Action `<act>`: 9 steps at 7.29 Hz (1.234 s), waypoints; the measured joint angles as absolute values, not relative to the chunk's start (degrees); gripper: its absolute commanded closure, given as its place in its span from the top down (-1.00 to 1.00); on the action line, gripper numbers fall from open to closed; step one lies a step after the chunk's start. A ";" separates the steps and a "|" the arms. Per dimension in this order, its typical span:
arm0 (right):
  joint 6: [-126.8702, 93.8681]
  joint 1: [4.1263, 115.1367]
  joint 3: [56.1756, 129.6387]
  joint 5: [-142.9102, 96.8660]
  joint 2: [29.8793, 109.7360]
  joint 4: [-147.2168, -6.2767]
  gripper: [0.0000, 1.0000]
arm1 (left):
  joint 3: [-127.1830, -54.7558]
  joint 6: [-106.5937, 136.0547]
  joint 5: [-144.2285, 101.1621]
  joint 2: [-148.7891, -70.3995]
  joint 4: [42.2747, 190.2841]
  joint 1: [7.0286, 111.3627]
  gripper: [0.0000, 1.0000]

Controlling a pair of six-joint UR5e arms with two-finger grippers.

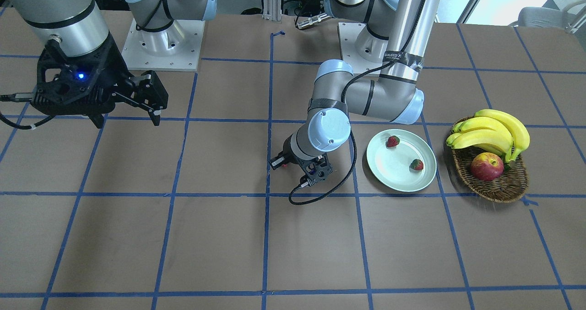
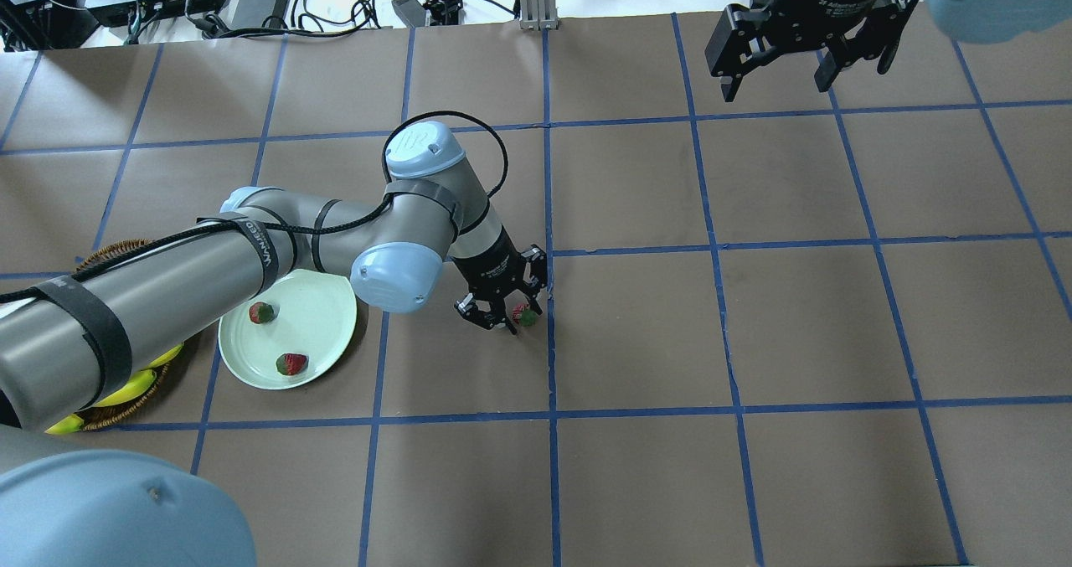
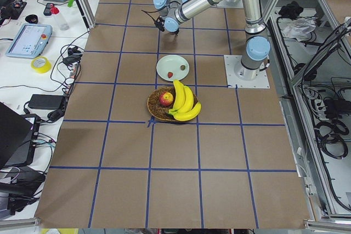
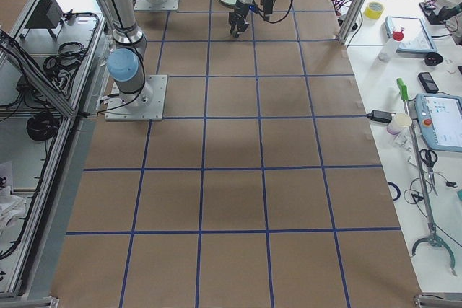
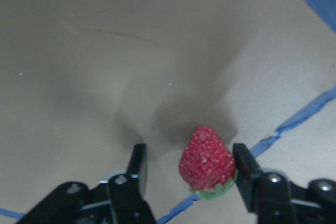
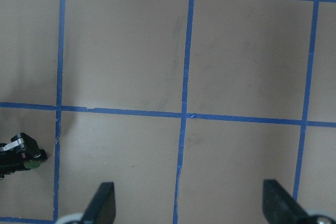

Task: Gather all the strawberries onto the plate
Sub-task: 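Carry the last strawberry to the plate and release it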

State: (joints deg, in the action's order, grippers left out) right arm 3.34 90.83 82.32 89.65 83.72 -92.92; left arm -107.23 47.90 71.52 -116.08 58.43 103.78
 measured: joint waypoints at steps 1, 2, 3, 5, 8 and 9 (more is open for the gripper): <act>3.34 90.82 82.32 89.65 83.72 -92.96 1.00 | -107.01 47.24 72.29 -115.46 58.41 103.72 -1.00; 3.34 90.82 82.30 89.65 83.71 -93.02 1.00 | -106.18 46.33 74.91 -114.46 58.59 103.38 -1.00; 3.34 90.82 82.28 89.65 83.69 -93.10 1.00 | -104.31 45.37 78.44 -113.43 59.83 102.28 -1.00; 3.34 90.79 82.32 89.65 83.68 -93.16 1.00 | -99.53 38.37 83.73 -110.58 67.83 97.05 -1.00; 3.29 90.83 82.33 89.65 83.67 -93.18 1.00 | -98.76 19.37 92.72 -107.07 75.58 87.92 -1.00; 3.26 90.86 82.34 89.65 83.67 -93.22 1.00 | -100.01 15.13 94.52 -106.84 76.20 85.49 -1.00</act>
State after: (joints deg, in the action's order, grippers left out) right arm 3.26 90.86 82.34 89.65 83.67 -93.22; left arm -100.01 15.13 94.52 -106.84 76.20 85.49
